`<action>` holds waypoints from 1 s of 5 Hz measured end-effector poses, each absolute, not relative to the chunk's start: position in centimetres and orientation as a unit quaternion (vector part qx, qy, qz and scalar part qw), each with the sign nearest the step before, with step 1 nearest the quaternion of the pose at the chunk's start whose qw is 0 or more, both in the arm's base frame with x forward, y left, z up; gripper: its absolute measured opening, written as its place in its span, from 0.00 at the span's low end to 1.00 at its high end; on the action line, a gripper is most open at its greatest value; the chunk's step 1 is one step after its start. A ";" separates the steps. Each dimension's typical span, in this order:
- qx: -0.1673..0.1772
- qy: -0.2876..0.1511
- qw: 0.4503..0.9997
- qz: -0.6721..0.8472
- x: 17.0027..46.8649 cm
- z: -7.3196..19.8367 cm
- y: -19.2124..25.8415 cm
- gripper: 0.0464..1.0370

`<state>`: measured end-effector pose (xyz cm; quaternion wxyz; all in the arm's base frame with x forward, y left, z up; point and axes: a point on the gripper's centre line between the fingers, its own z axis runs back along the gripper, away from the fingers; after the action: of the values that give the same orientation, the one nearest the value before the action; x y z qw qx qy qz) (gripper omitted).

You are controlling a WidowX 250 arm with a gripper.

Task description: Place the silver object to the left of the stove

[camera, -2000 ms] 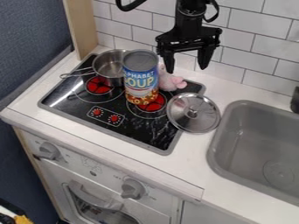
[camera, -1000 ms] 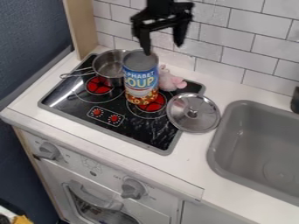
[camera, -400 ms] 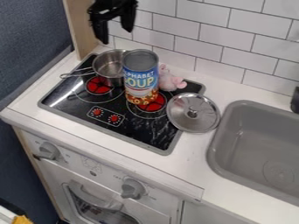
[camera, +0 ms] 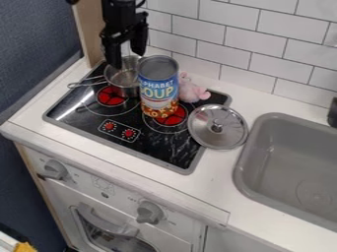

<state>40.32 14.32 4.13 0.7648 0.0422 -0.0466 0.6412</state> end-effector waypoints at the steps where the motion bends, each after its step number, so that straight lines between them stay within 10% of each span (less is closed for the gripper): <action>1: 0.046 -0.028 0.768 0.638 40.1 2.2 14.5 0.96; 4: 0.063 -0.006 0.780 0.623 39.8 -0.4 14.8 0.91; 5: 0.079 -0.014 0.768 0.635 39.4 -0.9 15.5 0.62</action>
<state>39.37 15.55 -0.88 0.7685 0.0789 -0.0136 0.6349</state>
